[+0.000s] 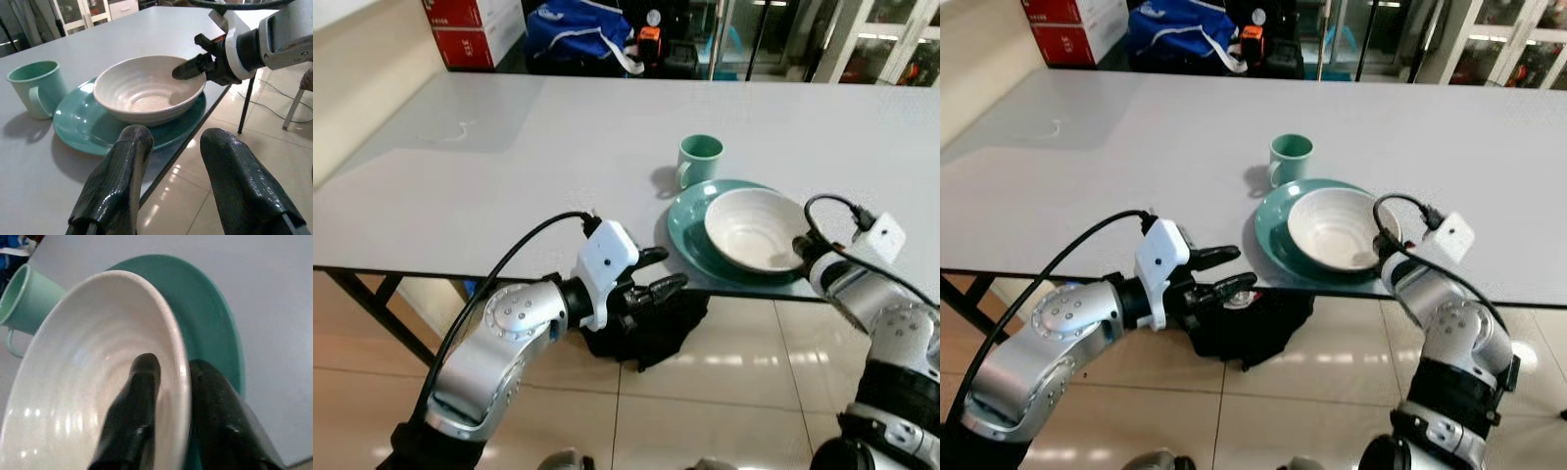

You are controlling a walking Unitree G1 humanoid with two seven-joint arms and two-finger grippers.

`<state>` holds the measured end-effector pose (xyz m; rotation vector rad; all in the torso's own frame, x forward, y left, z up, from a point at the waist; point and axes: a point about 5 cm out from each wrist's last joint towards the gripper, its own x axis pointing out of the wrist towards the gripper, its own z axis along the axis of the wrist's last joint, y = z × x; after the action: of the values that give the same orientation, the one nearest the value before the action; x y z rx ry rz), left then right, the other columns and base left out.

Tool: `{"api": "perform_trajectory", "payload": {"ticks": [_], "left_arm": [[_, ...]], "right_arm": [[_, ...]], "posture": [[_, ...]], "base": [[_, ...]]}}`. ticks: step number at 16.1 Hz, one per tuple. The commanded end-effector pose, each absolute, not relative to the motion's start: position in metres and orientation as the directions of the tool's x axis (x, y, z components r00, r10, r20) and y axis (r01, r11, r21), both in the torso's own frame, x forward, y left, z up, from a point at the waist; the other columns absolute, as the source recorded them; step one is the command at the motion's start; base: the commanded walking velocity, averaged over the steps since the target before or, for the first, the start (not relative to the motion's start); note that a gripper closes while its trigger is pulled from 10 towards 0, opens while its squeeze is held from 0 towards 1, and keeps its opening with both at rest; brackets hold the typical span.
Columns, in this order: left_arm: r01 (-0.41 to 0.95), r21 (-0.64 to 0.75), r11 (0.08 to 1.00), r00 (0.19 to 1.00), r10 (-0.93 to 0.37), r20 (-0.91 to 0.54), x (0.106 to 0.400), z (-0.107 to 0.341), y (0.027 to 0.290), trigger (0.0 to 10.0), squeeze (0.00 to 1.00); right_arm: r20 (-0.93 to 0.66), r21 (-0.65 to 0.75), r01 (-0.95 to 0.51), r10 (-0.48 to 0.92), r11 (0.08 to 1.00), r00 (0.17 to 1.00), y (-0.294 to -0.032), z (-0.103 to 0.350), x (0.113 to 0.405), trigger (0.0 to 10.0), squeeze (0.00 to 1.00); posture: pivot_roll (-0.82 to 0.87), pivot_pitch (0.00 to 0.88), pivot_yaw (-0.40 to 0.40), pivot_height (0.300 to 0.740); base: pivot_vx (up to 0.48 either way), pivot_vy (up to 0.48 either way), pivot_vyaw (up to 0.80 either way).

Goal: Setting the table

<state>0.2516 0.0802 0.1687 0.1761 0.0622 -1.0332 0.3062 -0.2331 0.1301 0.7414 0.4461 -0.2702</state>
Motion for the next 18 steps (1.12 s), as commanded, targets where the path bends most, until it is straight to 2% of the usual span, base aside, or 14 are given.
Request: {"api": "perform_trajectory", "payload": {"ticks": [1,3,4,7,8,12,13,14,16,18], "left_arm": [[0.827,0.141,0.544,0.561,-0.815,-0.147,0.259,0.169,0.084,10.0,0.0],[0.808,0.154,0.568,0.587,-0.797,-0.143,0.262,0.17,0.087,10.0,0.0],[0.776,0.161,0.61,0.629,-0.768,-0.124,0.267,0.172,0.09,10.0,0.0],[0.723,0.176,0.668,0.688,-0.719,-0.097,0.274,0.176,0.094,10.0,0.0],[0.703,0.179,0.688,0.709,-0.698,-0.101,0.275,0.176,0.096,10.0,0.0],[0.68,0.175,0.712,0.731,-0.676,-0.093,0.272,0.174,0.097,10.0,0.0],[0.667,0.175,0.725,0.744,-0.663,-0.086,0.273,0.173,0.097,10.0,0.0],[0.644,0.169,0.746,0.763,-0.642,-0.077,0.274,0.174,0.099,10.0,0.0],[0.6,0.186,0.778,0.794,-0.607,-0.025,0.276,0.178,0.1,10.0,0.0],[0.566,0.191,0.802,0.819,-0.574,-0.015,0.279,0.178,0.102,10.0,0.0]], "right_arm": [[-0.449,0.629,0.372,-0.071,0.682,0.891,-0.233,0.138,0.312,10.0,1.0],[-0.41,0.66,0.343,-0.062,0.668,0.91,-0.232,0.145,0.317,10.0,1.0],[-0.373,0.697,0.303,-0.033,0.65,0.927,-0.229,0.151,0.323,10.0,1.0],[-0.403,0.644,0.296,-0.016,0.705,0.915,-0.222,0.144,0.329,10.0,1.0],[-0.399,0.598,0.305,-0.054,0.741,0.915,-0.228,0.145,0.324,10.0,0.0],[-0.438,0.488,0.386,-0.162,0.783,0.884,-0.253,0.132,0.308,10.0,0.0],[-0.411,0.431,0.401,-0.22,0.808,0.885,-0.263,0.135,0.304,10.0,0.0],[-0.354,0.431,0.389,-0.243,0.814,0.903,-0.268,0.145,0.301,10.0,0.0],[-0.118,0.59,0.225,-0.193,0.775,0.974,-0.265,0.176,0.297,10.0,0.0],[-0.014,0.655,0.095,-0.114,0.75,0.993,-0.253,0.187,0.293,10.0,0.0]], "posture": [[-0.02,0.013,0.026,0.74],[-0.01,0.008,0.014,0.74],[-0.01,0.004,0.008,0.74],[0.0,0.0,0.001,0.74],[0.0,0.0,-0.005,0.74],[0.0,0.0,0.003,0.74],[-0.01,0.0,0.013,0.74],[-0.02,0.0,0.017,0.74],[-0.02,0.0,0.019,0.74],[-0.02,0.0,0.028,0.74]], "base": [[0.0,0.0,0.0],[0.0,0.0,0.0],[0.0,0.0,0.0],[0.0,0.0,0.0],[0.0,0.0,0.0],[0.0,0.0,0.0],[0.0,0.0,0.0],[0.0,0.0,0.0],[0.0,0.0,0.0],[0.0,0.39,0.0]]}}
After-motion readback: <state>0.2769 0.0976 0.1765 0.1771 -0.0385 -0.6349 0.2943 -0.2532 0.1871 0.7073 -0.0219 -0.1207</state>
